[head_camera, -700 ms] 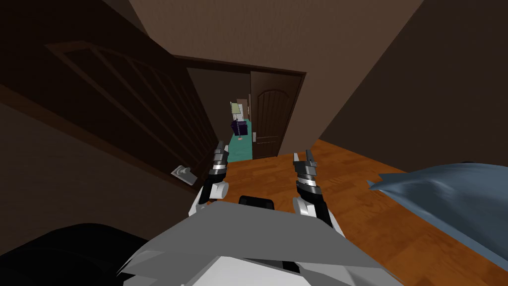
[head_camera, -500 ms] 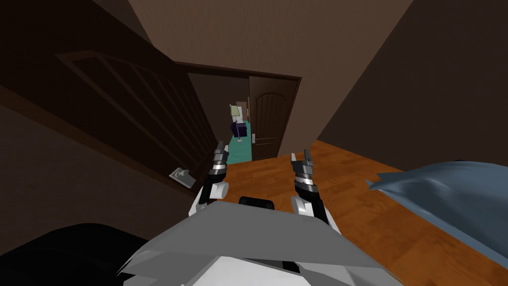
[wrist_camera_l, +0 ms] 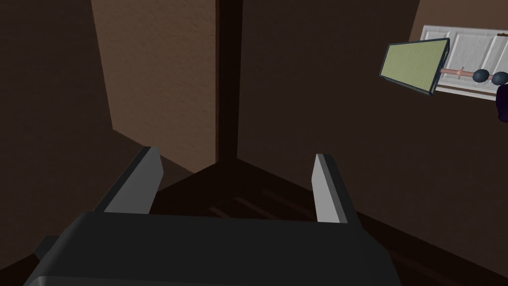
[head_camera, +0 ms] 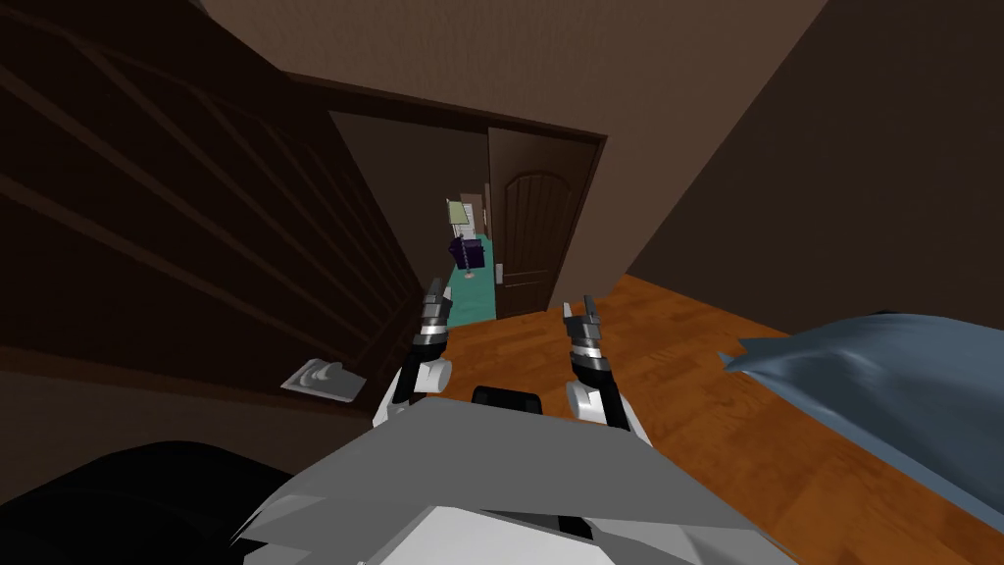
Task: Pull the door open
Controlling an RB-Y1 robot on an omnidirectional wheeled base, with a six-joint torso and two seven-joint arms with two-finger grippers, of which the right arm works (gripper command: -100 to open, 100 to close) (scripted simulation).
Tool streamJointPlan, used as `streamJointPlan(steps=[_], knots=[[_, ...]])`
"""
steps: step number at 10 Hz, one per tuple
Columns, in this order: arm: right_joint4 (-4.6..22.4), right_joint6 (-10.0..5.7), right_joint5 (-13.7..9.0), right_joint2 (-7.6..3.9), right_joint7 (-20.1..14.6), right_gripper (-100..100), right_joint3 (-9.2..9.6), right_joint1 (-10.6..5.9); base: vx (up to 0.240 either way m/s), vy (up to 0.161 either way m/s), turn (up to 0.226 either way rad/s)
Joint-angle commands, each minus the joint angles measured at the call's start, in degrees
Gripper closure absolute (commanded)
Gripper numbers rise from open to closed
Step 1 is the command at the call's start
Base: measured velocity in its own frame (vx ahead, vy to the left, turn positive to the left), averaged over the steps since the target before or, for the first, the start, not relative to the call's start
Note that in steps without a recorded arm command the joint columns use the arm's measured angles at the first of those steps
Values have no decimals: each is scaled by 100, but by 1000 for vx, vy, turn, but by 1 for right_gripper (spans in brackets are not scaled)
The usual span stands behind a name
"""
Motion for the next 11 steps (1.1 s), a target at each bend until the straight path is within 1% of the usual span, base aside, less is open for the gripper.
streamJointPlan(steps=[1, 4, 11], knots=[[251, 35, -3, -48, -55, -100, 134, -209, 137, 82, -116], [583, 32, -9, -103, -123, -100, 289, -448, 109, 45, -73], [1497, 24, -26, -241, -311, -100, 716, -1106, 92, 56, -84]])
